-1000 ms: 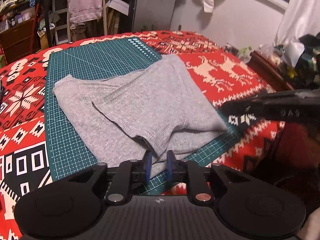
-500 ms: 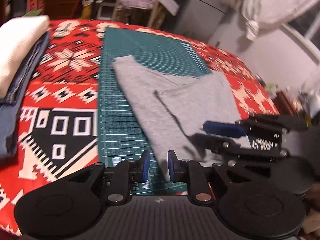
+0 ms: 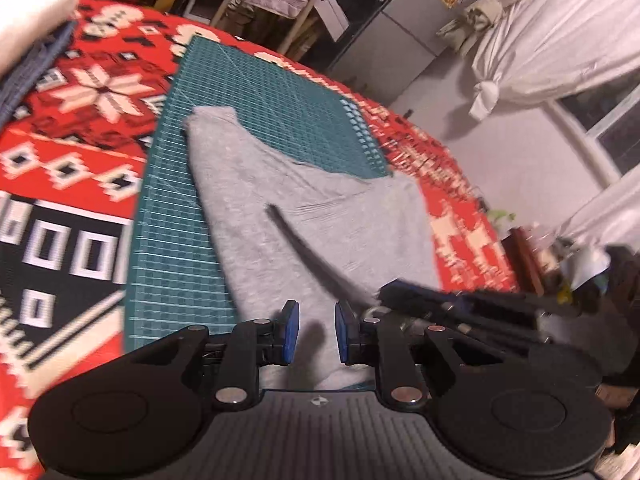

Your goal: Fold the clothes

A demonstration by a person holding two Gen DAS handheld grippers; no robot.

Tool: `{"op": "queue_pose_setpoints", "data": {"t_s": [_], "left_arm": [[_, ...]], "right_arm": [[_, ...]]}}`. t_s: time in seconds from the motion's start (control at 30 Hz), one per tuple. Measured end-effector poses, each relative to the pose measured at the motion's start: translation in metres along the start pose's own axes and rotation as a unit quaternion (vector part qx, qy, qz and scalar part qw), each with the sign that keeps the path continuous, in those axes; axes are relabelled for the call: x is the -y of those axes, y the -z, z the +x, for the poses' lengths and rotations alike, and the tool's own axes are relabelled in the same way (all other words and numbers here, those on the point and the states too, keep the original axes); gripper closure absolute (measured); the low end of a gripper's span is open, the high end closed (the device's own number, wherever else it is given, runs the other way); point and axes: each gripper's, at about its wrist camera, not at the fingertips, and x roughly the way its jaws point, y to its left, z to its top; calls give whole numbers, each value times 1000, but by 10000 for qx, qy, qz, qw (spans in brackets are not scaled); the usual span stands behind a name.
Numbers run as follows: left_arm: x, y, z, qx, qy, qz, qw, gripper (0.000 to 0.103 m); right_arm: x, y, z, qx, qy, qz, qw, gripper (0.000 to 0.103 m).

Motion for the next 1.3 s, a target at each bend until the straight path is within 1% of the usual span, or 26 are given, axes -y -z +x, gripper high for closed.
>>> {"op": "queue_pose_setpoints", "data": {"t_s": [0.17,0.3,0.33,0.4,0.43,0.47,0.5,0.57,0.6,0.73,0.83,0.87,0.93,1.07,1.2,1.27,1.3], "left_arm": [[-7,-5,14,-8,481,-489,9976,85],[-13,-9,25,-15,865,-879,9924,85],[-14,-9,27,-27,897,-973,9912,85],[-15,-10,31,-58,831,-1077,9907,86],[-16,-9,33,-67,828,-1113,9903,88],[-14,-9,33,-56,835,-1103,9904,101],[-13,-9,33,-44,842,-1094,9904,101],[-5,-11,27,64,637,-834,9945,101],[-4,-12,24,92,609,-766,9952,101],[-1,-16,19,131,504,-582,9969,101],[-3,-17,24,77,431,-571,9974,101],[-4,-17,24,62,419,-576,9974,101],[-6,-16,25,37,400,-574,9975,101],[-6,-15,26,10,408,-584,9975,101],[-6,-16,27,3,430,-585,9974,101],[-6,-16,27,-4,422,-568,9975,101],[-5,-16,27,-7,408,-549,9977,101]], "right_arm": [[2,1,3,23,-117,155,9998,98],[3,2,3,48,-183,233,9995,98],[3,2,3,59,-209,256,9994,98],[3,2,1,83,-277,299,9991,98],[3,2,0,94,-309,303,9990,98],[3,2,-2,113,-327,283,9990,97],[2,2,-5,133,-344,263,9990,96],[1,3,-12,167,-321,138,9992,94],[-1,4,-16,146,-315,31,9994,92],[-17,17,-19,-70,-433,-515,9977,91],[-34,26,-15,-95,-246,-1022,9944,90],[-37,28,-17,-61,-214,-1080,9939,90],[-37,30,-18,-45,-197,-1019,9946,78],[-38,30,-11,13,6,-1076,9942,78],[-34,30,2,84,184,-1063,9941,79],[-33,30,4,76,161,-1084,9940,89],[-32,29,4,36,114,-1113,9937,100]]}}
